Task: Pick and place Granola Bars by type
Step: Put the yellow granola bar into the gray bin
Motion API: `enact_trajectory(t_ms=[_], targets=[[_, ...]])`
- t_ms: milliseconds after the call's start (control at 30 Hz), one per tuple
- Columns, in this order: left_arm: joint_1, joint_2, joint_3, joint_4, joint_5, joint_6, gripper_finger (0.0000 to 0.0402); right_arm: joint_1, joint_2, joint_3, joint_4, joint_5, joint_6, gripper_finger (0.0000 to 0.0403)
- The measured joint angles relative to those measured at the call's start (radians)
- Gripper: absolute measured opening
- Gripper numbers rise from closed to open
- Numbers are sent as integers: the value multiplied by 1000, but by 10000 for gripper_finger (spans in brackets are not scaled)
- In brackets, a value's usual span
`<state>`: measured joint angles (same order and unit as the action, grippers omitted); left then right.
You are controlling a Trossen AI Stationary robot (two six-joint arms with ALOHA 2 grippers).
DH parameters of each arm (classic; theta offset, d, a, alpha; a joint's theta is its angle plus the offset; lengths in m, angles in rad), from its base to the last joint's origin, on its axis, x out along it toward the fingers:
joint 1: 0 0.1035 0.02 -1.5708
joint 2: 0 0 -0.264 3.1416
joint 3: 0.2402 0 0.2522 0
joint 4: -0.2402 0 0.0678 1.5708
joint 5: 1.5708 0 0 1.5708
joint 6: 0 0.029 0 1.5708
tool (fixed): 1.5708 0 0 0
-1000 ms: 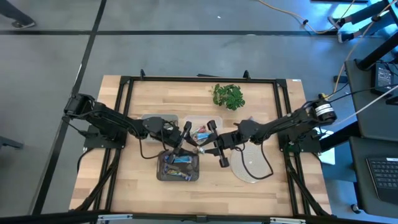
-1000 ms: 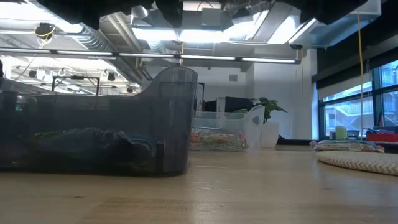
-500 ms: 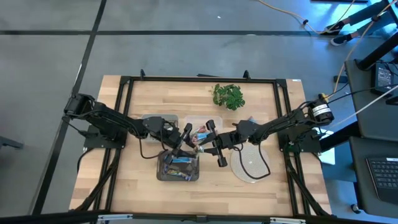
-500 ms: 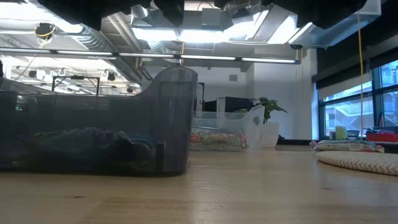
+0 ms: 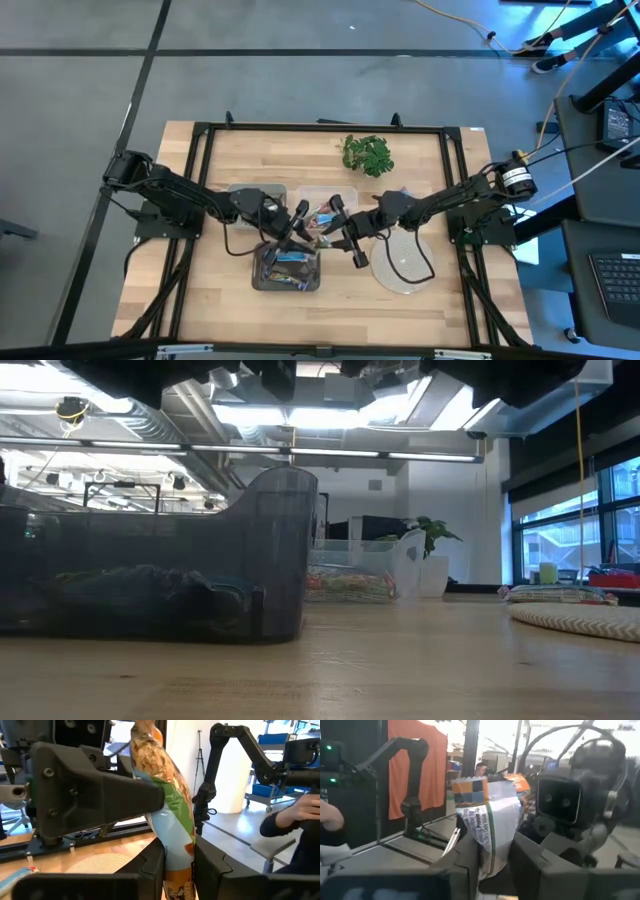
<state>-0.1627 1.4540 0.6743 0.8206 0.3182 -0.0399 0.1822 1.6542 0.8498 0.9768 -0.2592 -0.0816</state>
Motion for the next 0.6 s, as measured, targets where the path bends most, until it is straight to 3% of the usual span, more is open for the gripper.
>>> enact_trajectory(t_ms=[200,367,600], targets=[[1,0,0,-59,0,0,69,-3,-5,0,-117,48,24,167],[2,-4,0,-84,-6,-7,64,-4,-87,0,-284,62,30,223],[43,-22,0,-126,-11,-13,63,-3,-236,0,-637,61,120,247]])
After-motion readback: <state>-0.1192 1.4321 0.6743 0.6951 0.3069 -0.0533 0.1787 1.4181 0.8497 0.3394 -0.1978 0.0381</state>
